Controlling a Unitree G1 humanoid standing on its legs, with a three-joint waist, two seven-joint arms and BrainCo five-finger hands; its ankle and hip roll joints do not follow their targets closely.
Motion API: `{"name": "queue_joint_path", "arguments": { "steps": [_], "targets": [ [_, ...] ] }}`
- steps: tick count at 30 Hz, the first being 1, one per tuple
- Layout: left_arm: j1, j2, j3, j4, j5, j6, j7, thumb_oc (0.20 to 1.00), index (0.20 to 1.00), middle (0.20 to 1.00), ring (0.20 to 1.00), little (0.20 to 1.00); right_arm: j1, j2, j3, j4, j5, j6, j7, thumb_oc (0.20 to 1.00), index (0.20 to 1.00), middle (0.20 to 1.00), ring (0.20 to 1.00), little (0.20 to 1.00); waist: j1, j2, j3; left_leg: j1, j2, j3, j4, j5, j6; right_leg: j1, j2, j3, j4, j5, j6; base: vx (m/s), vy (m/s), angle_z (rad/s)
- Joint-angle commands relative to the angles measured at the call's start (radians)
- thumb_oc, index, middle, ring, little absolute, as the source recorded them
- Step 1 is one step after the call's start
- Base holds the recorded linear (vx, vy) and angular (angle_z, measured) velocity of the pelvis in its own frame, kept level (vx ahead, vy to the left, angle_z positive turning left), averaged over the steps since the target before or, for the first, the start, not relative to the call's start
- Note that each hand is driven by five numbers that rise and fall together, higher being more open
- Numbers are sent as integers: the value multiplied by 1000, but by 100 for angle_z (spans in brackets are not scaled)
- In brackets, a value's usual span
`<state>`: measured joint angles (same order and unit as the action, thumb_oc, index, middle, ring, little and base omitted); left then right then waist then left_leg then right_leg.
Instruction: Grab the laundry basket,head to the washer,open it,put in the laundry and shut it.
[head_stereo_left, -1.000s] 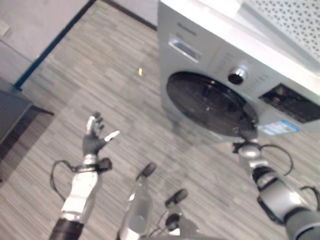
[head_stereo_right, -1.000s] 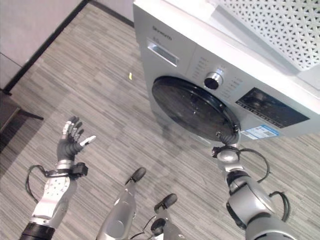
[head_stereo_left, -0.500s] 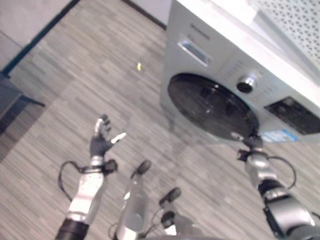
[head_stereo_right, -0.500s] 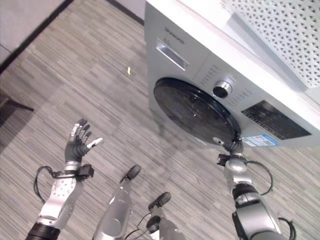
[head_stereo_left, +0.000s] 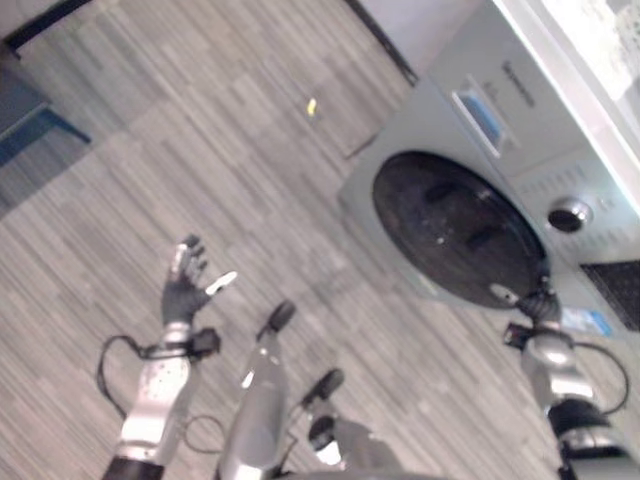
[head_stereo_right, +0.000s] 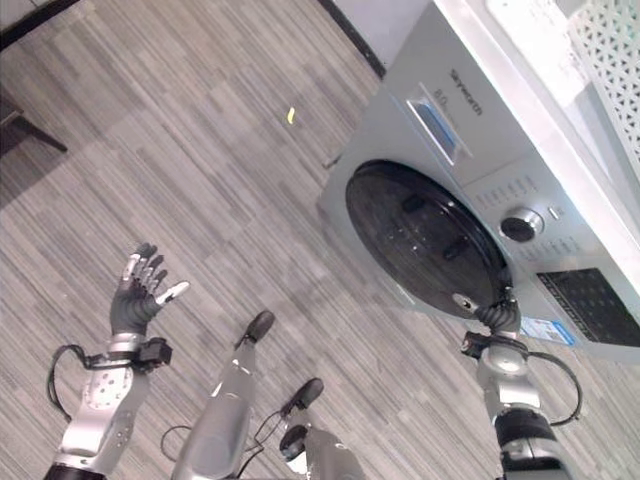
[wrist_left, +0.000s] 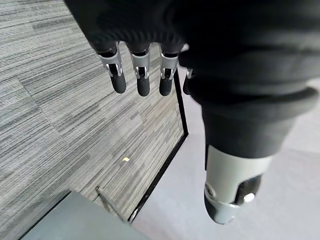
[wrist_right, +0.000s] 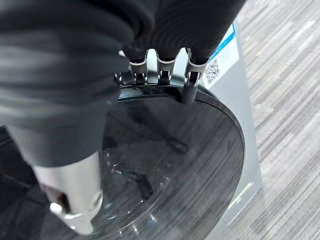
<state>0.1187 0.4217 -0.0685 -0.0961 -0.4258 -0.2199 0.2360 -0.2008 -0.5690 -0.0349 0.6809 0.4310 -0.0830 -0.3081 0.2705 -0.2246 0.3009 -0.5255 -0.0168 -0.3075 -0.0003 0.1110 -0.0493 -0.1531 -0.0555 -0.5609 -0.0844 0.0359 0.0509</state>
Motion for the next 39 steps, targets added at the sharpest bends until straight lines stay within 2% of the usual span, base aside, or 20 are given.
{"name": "queue_joint_path", "arguments": {
  "steps": [1, 5, 6, 10, 11, 14, 19, 20, 21, 22, 23, 27, 32, 39],
  "targets": [
    [-14, 46, 19, -67, -18, -35, -7, 1000, 1000, 1000, 1000, 1000, -195, -5, 12, 2, -37, -107, 4, 1000, 1000, 1000, 1000, 1000, 72, -54, -20, 155, -5, 78, -86, -103, 13, 69, -140, 65, 34, 79, 150, -2, -12, 36],
    [-17, 49, -4, -62, -23, -35, -13, 1000, 1000, 1000, 1000, 1000, -279, 68, 106, 147, -9, -94, 35, 1000, 1000, 1000, 1000, 1000, 94, -36, -6, 154, -8, 74, -87, -97, 13, 66, -140, 61, 37, 64, 144, -7, -10, 27],
    [-17, 49, -2, -62, -23, -36, -13, 1000, 1000, 1000, 1000, 1000, -282, 68, 107, 150, -8, -95, 36, 1000, 1000, 1000, 1000, 1000, 93, -36, -5, 154, -8, 74, -87, -97, 13, 66, -140, 61, 38, 63, 144, -9, -11, 9],
    [-35, 57, -29, -51, -37, -32, -17, 1000, 1000, 1000, 1000, 1000, -344, 191, 214, 217, 29, -76, 100, 1000, 1000, 1000, 1000, 1000, 115, -11, 9, 152, -9, 75, -86, -92, 13, 63, -140, 60, 43, 50, 137, -8, -11, -3],
    [-35, 57, -28, -50, -37, -33, -17, 1000, 1000, 1000, 1000, 1000, -346, 191, 215, 220, 30, -77, 101, 1000, 1000, 1000, 1000, 1000, 115, -12, 10, 152, -9, 75, -86, -92, 13, 64, -140, 60, 43, 50, 137, -1, -25, -18],
    [-25, 74, -63, -46, -54, -21, -36, 1000, 1000, 1000, 1000, 1000, -429, 302, 308, 404, 59, -28, 169, 1000, 1000, 1000, 1000, 1000, 151, 24, 11, 156, -12, 65, -85, -115, 4, 77, -134, 55, 41, 10, 134, 93, -101, -24],
    [-30, 85, -72, -50, -55, -12, -39, 1000, 1000, 1000, 1000, 1000, -440, 358, 347, 470, 56, 0, 195, 1000, 1000, 1000, 1000, 1000, 164, 38, 10, 151, -16, 55, -85, -110, 1, 79, -132, 46, 39, -1, 131, 12, -35, 0],
    [-33, 86, -76, -51, -54, -9, -41, 1000, 1000, 1000, 1000, 1000, -440, 372, 354, 477, 54, 2, 198, 918, 918, 918, 918, 918, 167, 41, 10, 150, -17, 54, -85, -109, 1, 80, -132, 44, 39, -4, 131, 11, -47, 3],
    [-35, 87, -79, -50, -53, -7, -40, 1000, 1000, 1000, 1000, 1000, -437, 389, 363, 481, 50, 5, 200, 630, 630, 630, 630, 630, 171, 44, 8, 150, -17, 52, -85, -109, 1, 80, -131, 44, 39, -7, 130, 9, -53, 2],
    [-39, 89, -87, -49, -51, -3, -42, 1000, 1000, 1000, 1000, 1000, -445, 417, 387, 495, 30, 9, 201, 498, 498, 498, 498, 498, 179, 52, 8, 149, -16, 53, -85, -108, 0, 80, -132, 44, 40, -11, 128, 1, -44, 1],
    [-44, 88, -91, -47, -52, -2, -41, 1000, 1000, 1000, 1000, 1000, -452, 432, 399, 504, 13, 12, 198, 200, 200, 200, 200, 200, 184, 58, 8, 149, -15, 54, -85, -107, 0, 79, -133, 44, 40, -13, 128, -13, -26, -4],
    [-70, 86, -109, -37, -46, -1, -35, 1000, 1000, 1000, 1000, 1000, -483, 496, 457, 468, -23, 12, 207, 200, 200, 200, 200, 200, 201, 79, 15, 153, -6, 73, -83, -103, -2, 71, -134, 52, 43, -23, 125, -30, 0, -8],
    [-81, 83, -151, -34, -46, -7, -37, 1000, 1000, 1000, 1000, 1000, -504, 554, 515, 377, -6, -28, 210, 200, 200, 200, 200, 200, 215, 99, 24, 157, 6, 94, -80, -99, -3, 63, -139, 64, 41, -21, 124, -37, 8, -24],
    [-85, 76, -175, -23, -43, -10, -26, 1000, 1000, 1000, 1000, 1000, -501, 573, 514, 342, 16, -46, 192, 200, 200, 200, 200, 200, 208, 115, 17, 159, 6, 94, -79, -98, -4, 65, -136, 72, 41, -33, 118, -9, 6, -9]
  ]
}}
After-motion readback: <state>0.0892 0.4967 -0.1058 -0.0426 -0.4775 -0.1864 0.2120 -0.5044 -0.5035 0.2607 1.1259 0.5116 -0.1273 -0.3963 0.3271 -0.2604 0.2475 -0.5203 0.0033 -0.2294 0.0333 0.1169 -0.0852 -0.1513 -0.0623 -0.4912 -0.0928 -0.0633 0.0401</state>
